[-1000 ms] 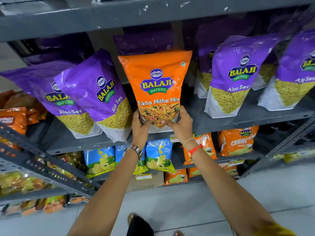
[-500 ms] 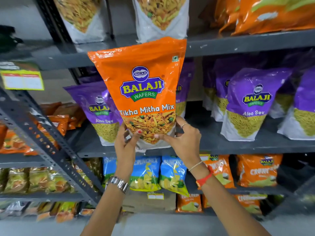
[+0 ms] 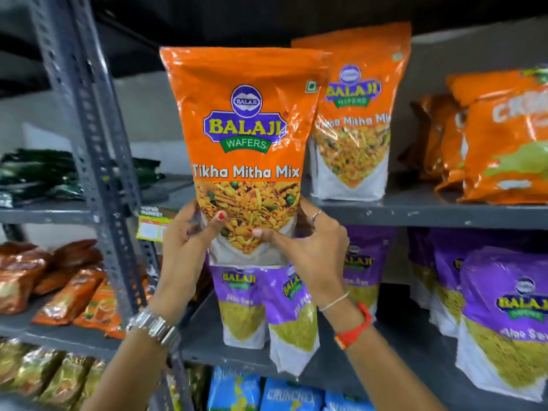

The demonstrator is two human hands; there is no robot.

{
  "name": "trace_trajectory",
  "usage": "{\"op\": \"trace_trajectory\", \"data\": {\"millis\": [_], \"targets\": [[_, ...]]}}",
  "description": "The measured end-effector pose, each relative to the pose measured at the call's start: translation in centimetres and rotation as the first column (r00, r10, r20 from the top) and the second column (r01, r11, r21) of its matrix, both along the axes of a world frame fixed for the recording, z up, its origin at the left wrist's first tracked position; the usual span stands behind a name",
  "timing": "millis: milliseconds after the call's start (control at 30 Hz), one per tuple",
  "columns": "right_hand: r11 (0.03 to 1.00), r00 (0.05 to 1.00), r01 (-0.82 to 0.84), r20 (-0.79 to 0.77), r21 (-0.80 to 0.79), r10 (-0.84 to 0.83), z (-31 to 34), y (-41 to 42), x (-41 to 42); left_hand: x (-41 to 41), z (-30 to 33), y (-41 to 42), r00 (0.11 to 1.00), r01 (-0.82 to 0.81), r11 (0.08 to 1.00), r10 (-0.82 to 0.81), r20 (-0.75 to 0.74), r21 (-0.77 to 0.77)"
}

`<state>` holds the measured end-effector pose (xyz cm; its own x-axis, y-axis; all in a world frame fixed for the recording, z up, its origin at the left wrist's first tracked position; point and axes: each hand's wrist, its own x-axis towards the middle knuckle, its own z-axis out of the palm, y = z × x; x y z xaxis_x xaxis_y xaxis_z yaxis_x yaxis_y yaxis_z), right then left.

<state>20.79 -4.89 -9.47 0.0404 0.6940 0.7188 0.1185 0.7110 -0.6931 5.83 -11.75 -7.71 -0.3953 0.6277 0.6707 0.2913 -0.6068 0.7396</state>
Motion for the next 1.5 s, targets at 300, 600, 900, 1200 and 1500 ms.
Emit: {"op": "trace_trajectory", "data": {"millis": [300, 600, 900, 1200, 1500], "targets": [[1.0, 0.997, 0.016, 0.081, -0.021, -0.014, 7.8, 6.2, -3.5, -3.8, 7.0, 7.5, 0.998, -0.031, 0.988, 0.037, 0.04, -0.153], [0.993, 0.988, -0.018, 0.152, -0.117, 0.036, 10.1, 8.3, -7.2, -7.3, 8.6, 10.0, 0.995, -0.023, 0.969, 0.046, 0.089, -0.245], [0.991, 0.986, -0.003, 0.164, -0.136, 0.025, 9.1, 8.7, -7.7, -8.1, 7.5, 10.9, 0.995, -0.093, 0.953, 0.1, 0.009, -0.289], [0.993, 0.983, -0.034, 0.175, -0.116, 0.054, 8.4, 7.6, -7.4, -7.7, 6.3, 11.3, 0.955, -0.295, 0.93, 0.297, -0.024, -0.22], [0.953, 0.959, -0.27, -0.132, -0.139, 0.252, -2.8, 4.0, -3.1, -2.8, -3.2, 9.0, 0.833, -0.55, 0.824, 0.532, 0.15, 0.134]]}}
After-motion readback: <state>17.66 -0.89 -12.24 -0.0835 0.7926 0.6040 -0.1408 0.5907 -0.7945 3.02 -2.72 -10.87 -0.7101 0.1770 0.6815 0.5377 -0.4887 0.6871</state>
